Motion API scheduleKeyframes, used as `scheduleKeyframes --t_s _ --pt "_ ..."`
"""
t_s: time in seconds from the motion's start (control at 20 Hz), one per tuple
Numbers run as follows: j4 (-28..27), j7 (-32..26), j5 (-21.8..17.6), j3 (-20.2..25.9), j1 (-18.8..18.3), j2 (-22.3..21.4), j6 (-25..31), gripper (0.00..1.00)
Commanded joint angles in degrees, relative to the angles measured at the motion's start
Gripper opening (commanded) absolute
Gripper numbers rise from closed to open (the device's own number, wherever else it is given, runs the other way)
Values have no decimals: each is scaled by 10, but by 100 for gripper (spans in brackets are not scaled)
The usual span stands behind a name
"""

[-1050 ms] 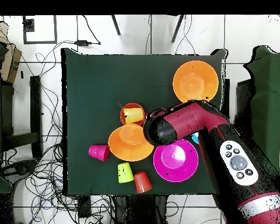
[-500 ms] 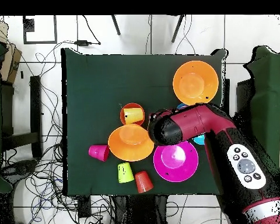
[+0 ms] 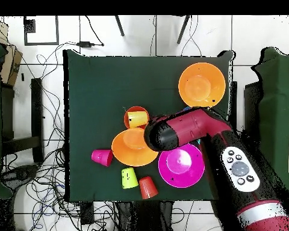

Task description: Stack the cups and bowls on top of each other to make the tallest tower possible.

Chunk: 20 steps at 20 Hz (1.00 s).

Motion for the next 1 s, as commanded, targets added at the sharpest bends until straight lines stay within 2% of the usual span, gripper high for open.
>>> scheduleKeyframes --t_s 0.05,0.2,0.25,0.45,1.0 --pt "-40 129 18 -54 90 9 0 100" --pt "-68 140 15 -75 125 2 15 100" --pt "-84 143 2 -87 139 0 19 100" --pt "-122 141 -7 -119 171 -3 41 100" --pt "-197 126 -16 -192 218 30 69 100"
